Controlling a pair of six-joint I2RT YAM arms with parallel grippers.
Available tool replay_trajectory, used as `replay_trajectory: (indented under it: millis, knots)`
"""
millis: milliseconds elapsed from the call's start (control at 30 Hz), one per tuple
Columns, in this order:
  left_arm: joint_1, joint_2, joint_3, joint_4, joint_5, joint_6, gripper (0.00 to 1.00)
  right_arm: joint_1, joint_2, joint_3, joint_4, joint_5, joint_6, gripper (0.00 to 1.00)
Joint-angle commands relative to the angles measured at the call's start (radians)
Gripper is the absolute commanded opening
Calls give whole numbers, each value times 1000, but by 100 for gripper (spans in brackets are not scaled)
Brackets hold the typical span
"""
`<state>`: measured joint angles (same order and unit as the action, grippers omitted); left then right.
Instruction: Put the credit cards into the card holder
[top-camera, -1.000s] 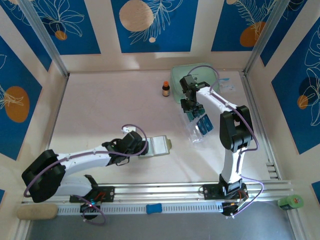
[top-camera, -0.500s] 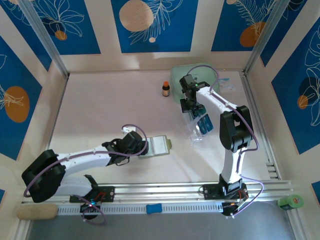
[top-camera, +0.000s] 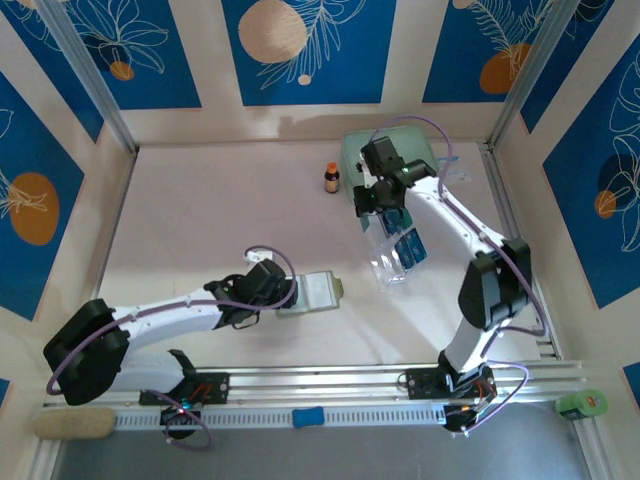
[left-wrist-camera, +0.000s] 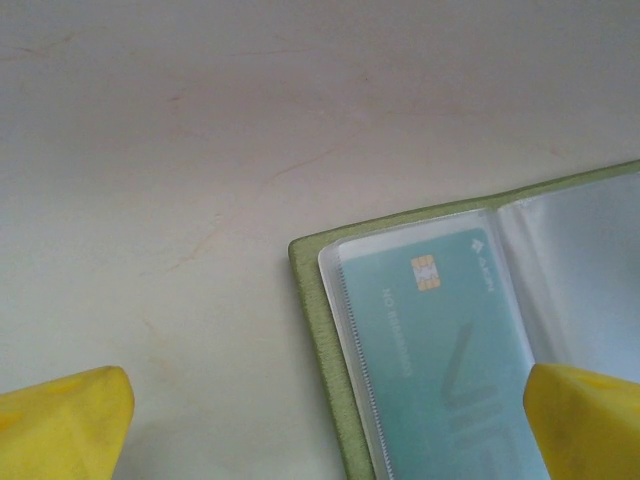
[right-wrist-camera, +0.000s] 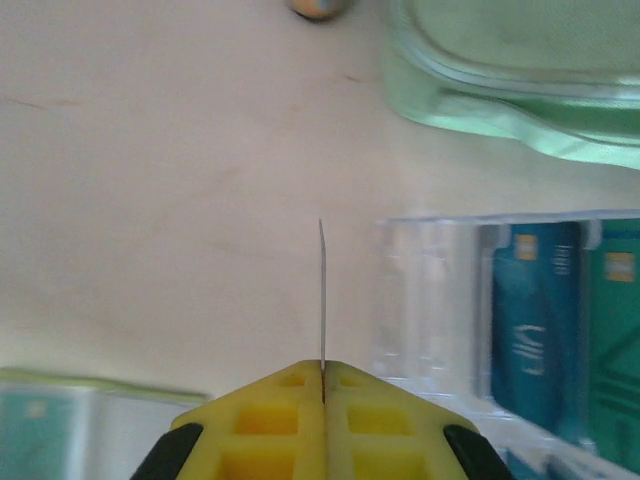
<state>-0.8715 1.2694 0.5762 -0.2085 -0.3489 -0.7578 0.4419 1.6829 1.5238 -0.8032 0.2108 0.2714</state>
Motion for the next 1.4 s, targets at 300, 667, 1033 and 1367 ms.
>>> replay_trajectory:
  millis: [300, 667, 1033, 1367]
  knots:
    - [9, 75, 31, -67, -21, 24, 100, 38, -232, -649, 814, -643, 450, 0]
    - [9, 79, -7, -87, -32, 4, 100, 142, -144, -867, 1167, -604, 587, 0]
    - [9, 69, -25, -128, -41, -19, 100, 165, -59, -925, 1311, -577, 624, 0]
    - [9, 53, -38, -131, -42, -26, 100, 184, -8, -934, 1370, -558, 641, 0]
